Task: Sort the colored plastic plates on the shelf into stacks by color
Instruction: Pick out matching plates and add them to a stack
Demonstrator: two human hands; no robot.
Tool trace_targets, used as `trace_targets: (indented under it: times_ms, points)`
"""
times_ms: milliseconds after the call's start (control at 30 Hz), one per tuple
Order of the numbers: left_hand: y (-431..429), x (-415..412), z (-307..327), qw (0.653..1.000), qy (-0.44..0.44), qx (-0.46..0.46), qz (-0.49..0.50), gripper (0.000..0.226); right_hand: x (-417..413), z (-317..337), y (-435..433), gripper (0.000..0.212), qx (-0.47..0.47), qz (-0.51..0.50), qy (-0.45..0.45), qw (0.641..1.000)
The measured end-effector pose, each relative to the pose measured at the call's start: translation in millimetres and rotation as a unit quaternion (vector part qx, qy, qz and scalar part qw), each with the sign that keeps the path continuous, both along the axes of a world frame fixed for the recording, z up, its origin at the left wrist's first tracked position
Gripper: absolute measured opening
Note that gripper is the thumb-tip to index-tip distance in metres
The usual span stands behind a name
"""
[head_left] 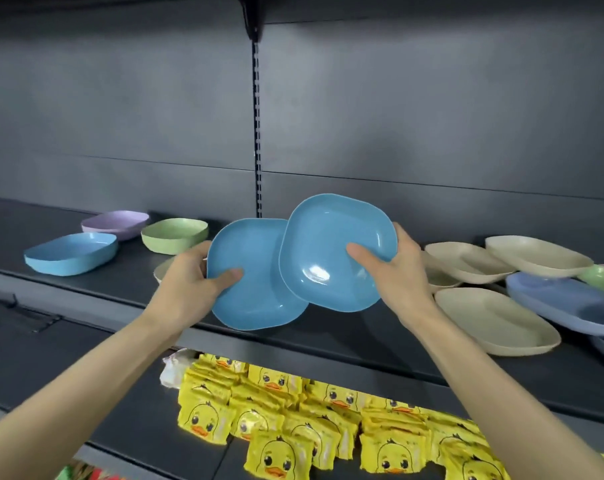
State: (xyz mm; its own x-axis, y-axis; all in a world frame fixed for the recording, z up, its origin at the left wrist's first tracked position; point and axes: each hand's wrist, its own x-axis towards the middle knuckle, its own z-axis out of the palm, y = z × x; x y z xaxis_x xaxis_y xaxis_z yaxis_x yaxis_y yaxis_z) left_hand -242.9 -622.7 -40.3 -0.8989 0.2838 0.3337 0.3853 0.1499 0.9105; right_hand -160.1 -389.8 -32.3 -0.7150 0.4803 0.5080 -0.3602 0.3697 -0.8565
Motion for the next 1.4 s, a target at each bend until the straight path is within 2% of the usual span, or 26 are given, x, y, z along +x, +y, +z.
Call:
trace_targets:
  times_ms: [400, 600, 833, 1100, 1400]
  points:
    - [-73.2, -124.5, 15.8, 0.982, 0.133, -0.084, 0.107, 0.048, -156.2, 7.8, -60.7, 0.024, 0.009, 0.033, -0.014, 0.999]
    - [-100.3, -189.7, 33.1, 0.968, 0.169, -0.128, 0.133, 0.067, -229.5, 22.0, -86.8, 0.021, 0.040, 0.048, -0.015, 0.998]
    - [-148.5, -257.0, 24.6, 0.968, 0.165, -0.145, 0.122, 0.066, -300.1, 20.5, -127.0, 0.027, 0.067, 0.056, -0.060, 0.994]
    - [-210.4, -344.8, 18.7, 0.974, 0.141, -0.172, 0.044, 0.066, -350.7, 15.2, -191.8, 0.033, 0.110, 0.021, -0.088, 0.990]
    - [-278.4, -418.9, -2.0, 0.968, 0.100, -0.207, -0.095, 0.071, -378.2, -4.1, -274.0, 0.041, 0.098, -0.057, -0.126, 0.986]
